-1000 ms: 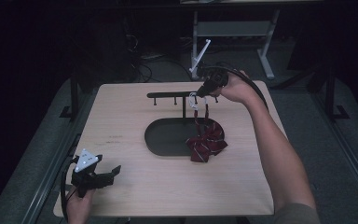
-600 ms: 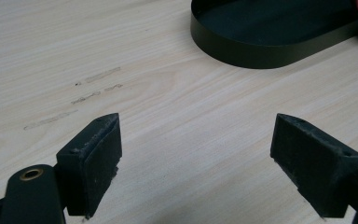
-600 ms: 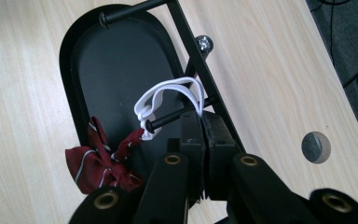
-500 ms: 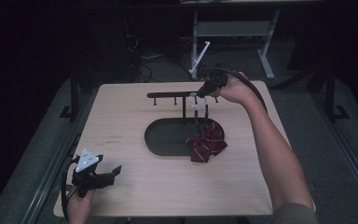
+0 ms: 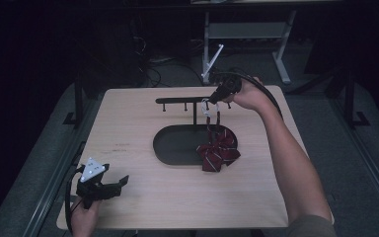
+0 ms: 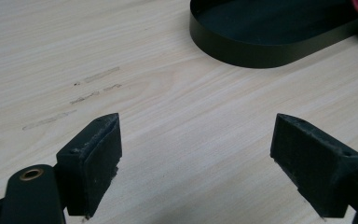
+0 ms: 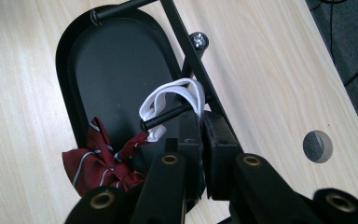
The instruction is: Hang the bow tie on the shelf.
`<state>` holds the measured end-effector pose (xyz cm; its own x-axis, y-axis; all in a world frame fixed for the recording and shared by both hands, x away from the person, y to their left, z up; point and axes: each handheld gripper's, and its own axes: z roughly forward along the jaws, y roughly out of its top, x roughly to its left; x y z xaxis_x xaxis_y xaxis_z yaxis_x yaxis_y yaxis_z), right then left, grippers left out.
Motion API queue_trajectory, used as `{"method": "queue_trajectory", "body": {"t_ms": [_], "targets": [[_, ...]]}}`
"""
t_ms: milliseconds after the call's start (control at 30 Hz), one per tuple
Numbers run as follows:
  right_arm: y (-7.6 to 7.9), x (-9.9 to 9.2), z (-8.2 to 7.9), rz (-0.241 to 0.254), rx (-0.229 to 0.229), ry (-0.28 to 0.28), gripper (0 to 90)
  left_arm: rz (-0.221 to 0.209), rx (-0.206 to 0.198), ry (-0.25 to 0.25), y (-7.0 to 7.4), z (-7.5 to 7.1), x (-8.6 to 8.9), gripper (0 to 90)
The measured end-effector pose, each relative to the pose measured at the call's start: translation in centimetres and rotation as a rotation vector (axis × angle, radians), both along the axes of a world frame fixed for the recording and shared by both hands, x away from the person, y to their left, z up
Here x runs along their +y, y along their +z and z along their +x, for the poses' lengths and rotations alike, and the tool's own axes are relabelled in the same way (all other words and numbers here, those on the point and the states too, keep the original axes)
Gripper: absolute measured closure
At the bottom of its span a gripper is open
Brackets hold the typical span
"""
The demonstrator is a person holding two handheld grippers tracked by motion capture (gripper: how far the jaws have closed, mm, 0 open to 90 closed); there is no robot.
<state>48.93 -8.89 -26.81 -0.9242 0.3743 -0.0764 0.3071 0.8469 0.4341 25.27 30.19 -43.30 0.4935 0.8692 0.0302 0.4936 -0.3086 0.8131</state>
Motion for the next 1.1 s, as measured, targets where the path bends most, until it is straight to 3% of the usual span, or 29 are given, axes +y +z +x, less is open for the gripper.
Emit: {"method": "queue_trajectory", "body": {"t_ms": [367,1100], "targets": [[-0.12,-0.04,0.00,-0.003,-0.005,0.002,85.3,0.001,0.001,0.001,0.03,-0.04,0.00,16.1],[-0.45,-0.61,-0.39,0.012,0.000,-0.005,74.3,0.000,0.000,-0.004,0.06,-0.06,-0.13,16.1]]}}
